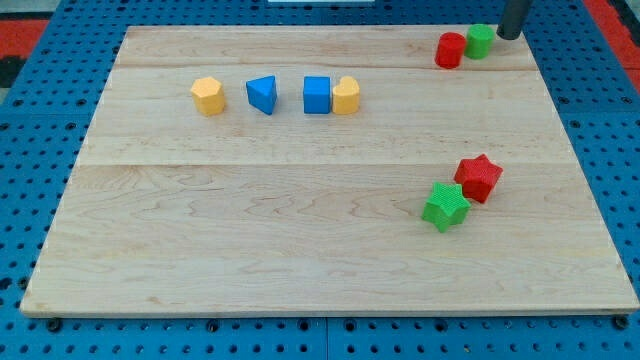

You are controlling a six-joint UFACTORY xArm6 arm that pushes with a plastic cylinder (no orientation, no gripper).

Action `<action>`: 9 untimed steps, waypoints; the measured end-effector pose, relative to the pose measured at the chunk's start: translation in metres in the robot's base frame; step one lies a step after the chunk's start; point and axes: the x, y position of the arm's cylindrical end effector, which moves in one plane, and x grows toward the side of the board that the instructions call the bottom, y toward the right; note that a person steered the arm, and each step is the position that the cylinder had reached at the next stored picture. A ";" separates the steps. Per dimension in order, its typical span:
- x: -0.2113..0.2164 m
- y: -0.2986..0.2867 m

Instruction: Push your arm towards the right center of the board

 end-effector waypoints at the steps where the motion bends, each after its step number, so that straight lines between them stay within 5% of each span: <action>1: 0.010 0.000; 7: 0.117 -0.002; 9: 0.121 -0.002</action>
